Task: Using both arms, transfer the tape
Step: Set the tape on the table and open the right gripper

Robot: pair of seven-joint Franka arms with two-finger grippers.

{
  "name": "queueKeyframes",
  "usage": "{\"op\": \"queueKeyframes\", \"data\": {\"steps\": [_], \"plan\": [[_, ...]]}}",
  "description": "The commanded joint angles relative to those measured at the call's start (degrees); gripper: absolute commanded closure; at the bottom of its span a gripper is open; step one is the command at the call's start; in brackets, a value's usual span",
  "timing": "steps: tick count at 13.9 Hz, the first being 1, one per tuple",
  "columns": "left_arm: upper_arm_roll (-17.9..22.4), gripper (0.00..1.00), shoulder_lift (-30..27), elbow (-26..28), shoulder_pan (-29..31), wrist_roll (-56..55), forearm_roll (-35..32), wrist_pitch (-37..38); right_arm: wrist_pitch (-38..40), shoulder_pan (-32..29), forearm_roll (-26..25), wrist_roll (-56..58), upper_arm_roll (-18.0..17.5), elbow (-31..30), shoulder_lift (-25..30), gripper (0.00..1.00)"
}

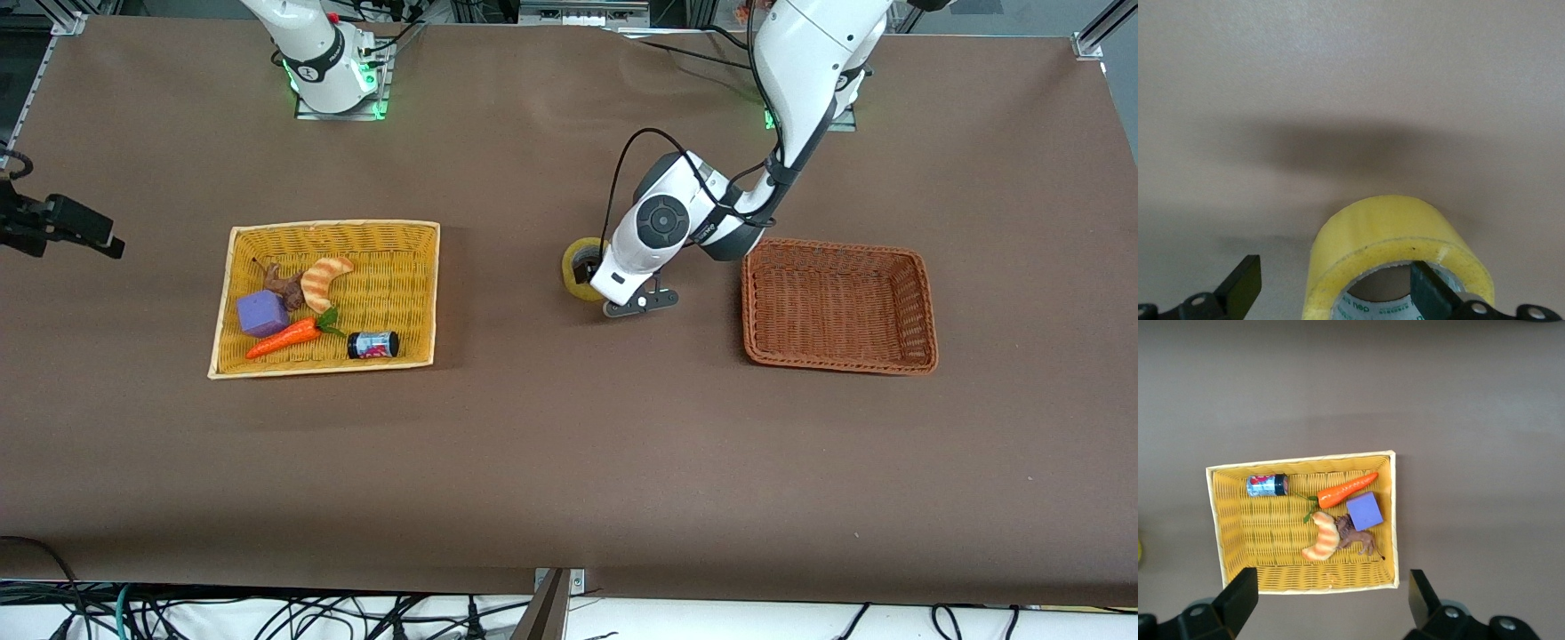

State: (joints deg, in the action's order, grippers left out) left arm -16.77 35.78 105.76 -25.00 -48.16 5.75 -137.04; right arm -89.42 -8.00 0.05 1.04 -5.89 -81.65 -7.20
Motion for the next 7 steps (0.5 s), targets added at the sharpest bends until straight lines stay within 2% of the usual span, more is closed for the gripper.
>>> {"op": "queueKeyframes", "data": {"steps": [1, 5, 7], "plan": [[0.42, 0.00, -0.19, 1.56, -0.75, -0.45, 0.40, -0.68, -1.20, 0.96, -1.54, 1.15, 0.88, -2.90, 2.01, 0.00], [-0.19, 0.00, -3.69, 1.47, -0.05, -0.01, 0.49, 4.13, -0.67, 1.06, -2.33, 1.42, 1.14, -2.56, 0.88, 0.00], [-2.30, 0.00, -4.23, 1.65, 0.30, -0.62, 0.49, 5.99, -0.75, 0.96, -2.24, 1.24, 1.14, -2.11, 0.61, 0.00]]}}
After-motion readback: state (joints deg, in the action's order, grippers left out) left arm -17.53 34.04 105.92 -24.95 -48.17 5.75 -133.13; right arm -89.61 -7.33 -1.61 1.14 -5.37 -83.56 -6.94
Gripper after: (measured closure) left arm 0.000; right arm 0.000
